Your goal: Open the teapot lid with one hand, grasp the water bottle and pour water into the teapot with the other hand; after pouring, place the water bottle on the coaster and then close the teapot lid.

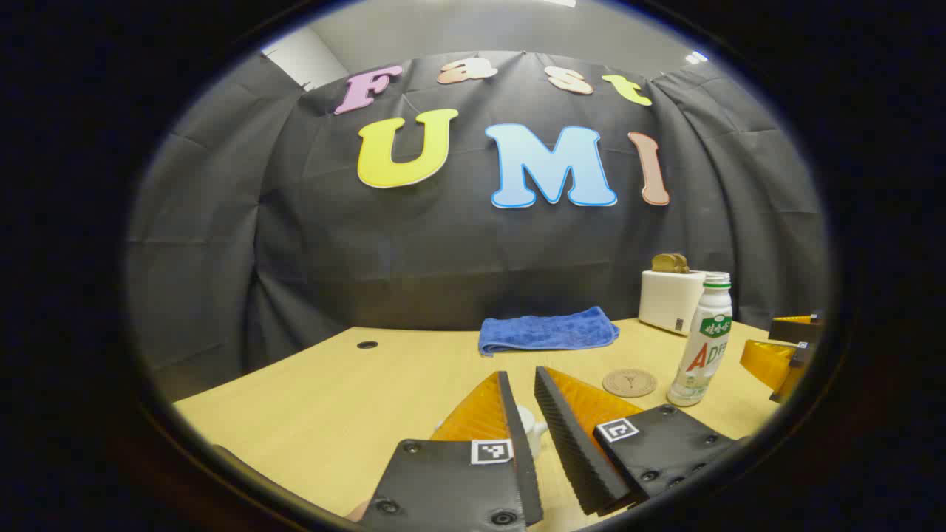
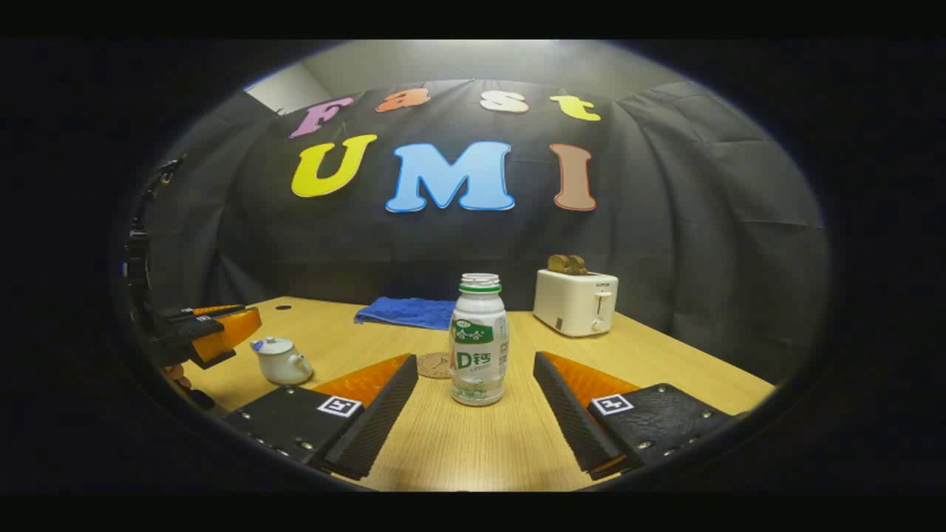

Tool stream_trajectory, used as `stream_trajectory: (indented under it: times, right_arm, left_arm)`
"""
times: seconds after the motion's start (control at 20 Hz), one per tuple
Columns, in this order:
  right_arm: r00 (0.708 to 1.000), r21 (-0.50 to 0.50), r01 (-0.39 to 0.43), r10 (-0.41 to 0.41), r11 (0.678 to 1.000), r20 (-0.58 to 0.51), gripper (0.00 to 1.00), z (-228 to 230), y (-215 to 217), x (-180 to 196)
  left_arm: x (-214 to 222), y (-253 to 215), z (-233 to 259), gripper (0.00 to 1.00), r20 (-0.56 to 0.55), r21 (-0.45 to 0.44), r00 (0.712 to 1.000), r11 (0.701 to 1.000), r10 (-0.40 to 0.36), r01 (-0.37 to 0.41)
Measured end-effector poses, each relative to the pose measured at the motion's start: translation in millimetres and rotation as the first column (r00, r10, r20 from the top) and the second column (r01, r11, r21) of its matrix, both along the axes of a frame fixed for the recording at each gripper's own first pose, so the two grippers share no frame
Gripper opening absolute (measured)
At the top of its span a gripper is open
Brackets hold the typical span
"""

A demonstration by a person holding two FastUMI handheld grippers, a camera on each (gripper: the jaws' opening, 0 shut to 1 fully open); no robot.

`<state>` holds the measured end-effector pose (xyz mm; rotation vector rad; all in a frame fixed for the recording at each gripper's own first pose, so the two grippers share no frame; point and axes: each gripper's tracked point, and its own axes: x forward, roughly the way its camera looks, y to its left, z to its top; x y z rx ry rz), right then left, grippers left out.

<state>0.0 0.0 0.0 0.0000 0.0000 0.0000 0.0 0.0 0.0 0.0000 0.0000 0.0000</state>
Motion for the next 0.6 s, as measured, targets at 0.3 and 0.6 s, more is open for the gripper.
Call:
stream_trajectory:
  times: [0.3,0.6]
  right_arm:
    - [1.000,-0.003,-0.001,0.001,1.000,-0.001,0.97,-0.3,0.5,1.4]
    - [1.000,-0.003,0.000,0.000,1.000,-0.005,0.98,-2.1,-0.4,3.2]
  left_arm:
    - [5.0,2.7,-4.4,0.00,-0.009,-0.002,1.000,1.000,0.016,-0.016]
    - [10.3,2.6,-8.6,0.28,-0.015,-0.009,1.000,1.000,0.017,-0.017]
